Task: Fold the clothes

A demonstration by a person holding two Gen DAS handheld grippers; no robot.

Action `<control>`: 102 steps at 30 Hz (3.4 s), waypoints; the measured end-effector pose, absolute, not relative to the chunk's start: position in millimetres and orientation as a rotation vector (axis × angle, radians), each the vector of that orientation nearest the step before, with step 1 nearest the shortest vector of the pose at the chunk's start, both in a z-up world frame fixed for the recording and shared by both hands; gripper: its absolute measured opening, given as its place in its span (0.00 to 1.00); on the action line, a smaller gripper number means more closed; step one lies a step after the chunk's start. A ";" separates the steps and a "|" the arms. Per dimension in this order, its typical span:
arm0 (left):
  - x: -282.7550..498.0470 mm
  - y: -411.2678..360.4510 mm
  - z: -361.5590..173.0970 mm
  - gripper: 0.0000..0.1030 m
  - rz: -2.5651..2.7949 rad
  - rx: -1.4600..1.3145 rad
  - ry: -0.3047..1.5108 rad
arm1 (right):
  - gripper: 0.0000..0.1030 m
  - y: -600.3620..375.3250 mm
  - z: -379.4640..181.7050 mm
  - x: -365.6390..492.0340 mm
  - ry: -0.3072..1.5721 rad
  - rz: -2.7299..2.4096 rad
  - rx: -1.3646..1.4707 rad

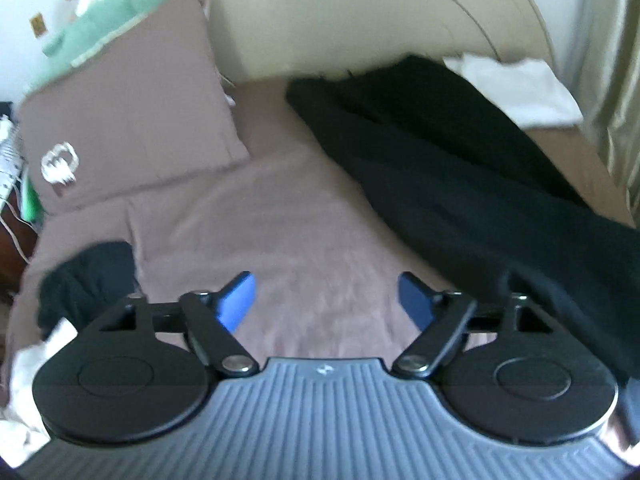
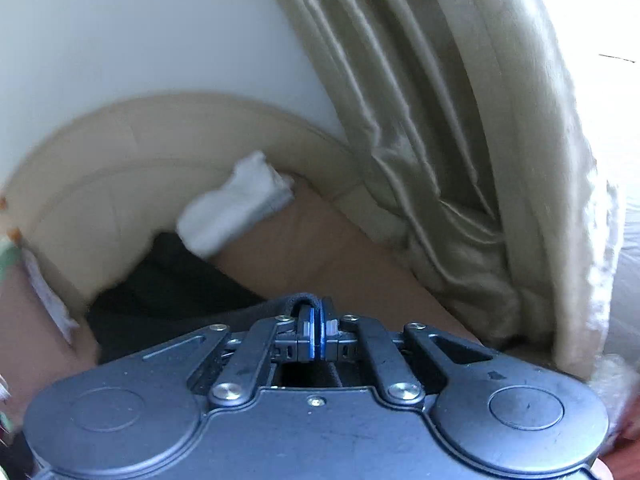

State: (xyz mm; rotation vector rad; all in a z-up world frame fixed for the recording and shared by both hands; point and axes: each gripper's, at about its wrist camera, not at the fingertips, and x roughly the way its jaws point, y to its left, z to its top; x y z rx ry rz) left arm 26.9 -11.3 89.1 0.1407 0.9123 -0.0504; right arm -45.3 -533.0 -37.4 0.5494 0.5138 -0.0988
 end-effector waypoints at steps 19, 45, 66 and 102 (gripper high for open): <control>225.6 -4.9 -28.2 0.84 0.088 -0.220 0.898 | 0.13 -560.2 -95.6 8.9 0.762 -0.039 0.650; 385.2 -36.4 -100.8 0.85 -0.060 -0.302 0.829 | 0.66 -560.2 -138.0 -10.7 0.858 -0.211 0.728; 436.8 -43.7 -135.3 0.20 0.089 -0.284 0.953 | 0.03 -503.2 -130.2 13.4 0.755 -0.132 0.464; 237.1 -168.4 -9.7 0.67 -0.563 0.296 0.926 | 0.46 -566.5 -127.8 -107.7 0.738 -0.367 0.638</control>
